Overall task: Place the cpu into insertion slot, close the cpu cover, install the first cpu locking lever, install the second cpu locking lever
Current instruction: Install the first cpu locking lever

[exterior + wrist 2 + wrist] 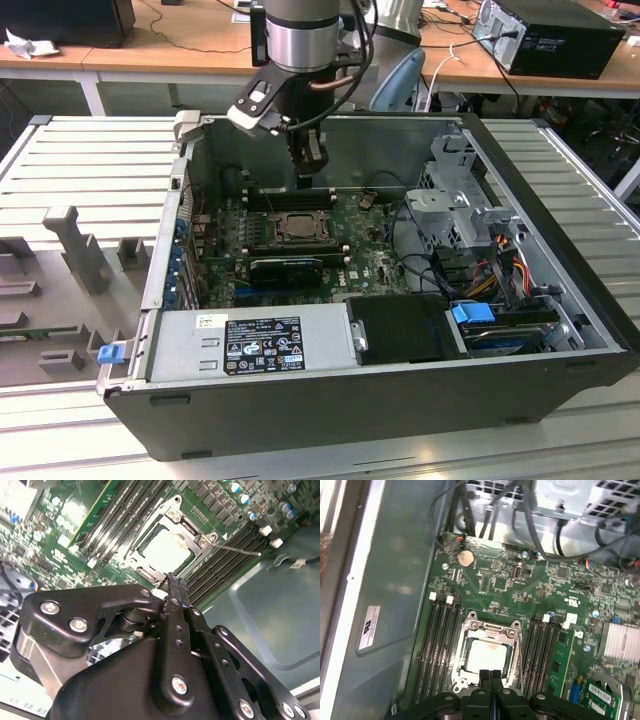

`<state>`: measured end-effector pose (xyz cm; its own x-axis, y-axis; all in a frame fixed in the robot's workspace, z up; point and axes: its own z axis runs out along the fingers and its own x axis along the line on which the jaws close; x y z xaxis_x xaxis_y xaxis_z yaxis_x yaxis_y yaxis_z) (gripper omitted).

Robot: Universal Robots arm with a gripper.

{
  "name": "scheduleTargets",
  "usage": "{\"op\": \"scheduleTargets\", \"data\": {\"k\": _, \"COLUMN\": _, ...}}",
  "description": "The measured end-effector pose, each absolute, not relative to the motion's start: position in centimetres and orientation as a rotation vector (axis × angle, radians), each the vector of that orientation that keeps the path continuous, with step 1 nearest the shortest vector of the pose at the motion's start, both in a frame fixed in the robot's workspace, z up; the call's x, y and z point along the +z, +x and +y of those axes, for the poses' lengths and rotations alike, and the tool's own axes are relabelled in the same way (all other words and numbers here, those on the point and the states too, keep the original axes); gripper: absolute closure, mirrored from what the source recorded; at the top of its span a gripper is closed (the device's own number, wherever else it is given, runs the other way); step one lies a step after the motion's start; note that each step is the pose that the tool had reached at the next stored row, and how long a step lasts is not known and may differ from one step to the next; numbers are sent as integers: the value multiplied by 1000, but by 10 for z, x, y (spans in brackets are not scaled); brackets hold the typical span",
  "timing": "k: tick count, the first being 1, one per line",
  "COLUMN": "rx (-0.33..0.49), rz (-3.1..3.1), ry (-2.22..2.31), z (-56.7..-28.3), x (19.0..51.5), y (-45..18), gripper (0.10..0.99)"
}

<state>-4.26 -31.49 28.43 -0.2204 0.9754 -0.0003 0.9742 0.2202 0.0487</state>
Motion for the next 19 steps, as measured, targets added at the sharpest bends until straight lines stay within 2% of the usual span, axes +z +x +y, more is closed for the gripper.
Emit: {"op": "scheduleTargets", "data": {"k": 19, "rx": 66, "rz": 2720, "ry": 1522, "z": -315, "x": 284, "y": -43, "gripper": 980}}
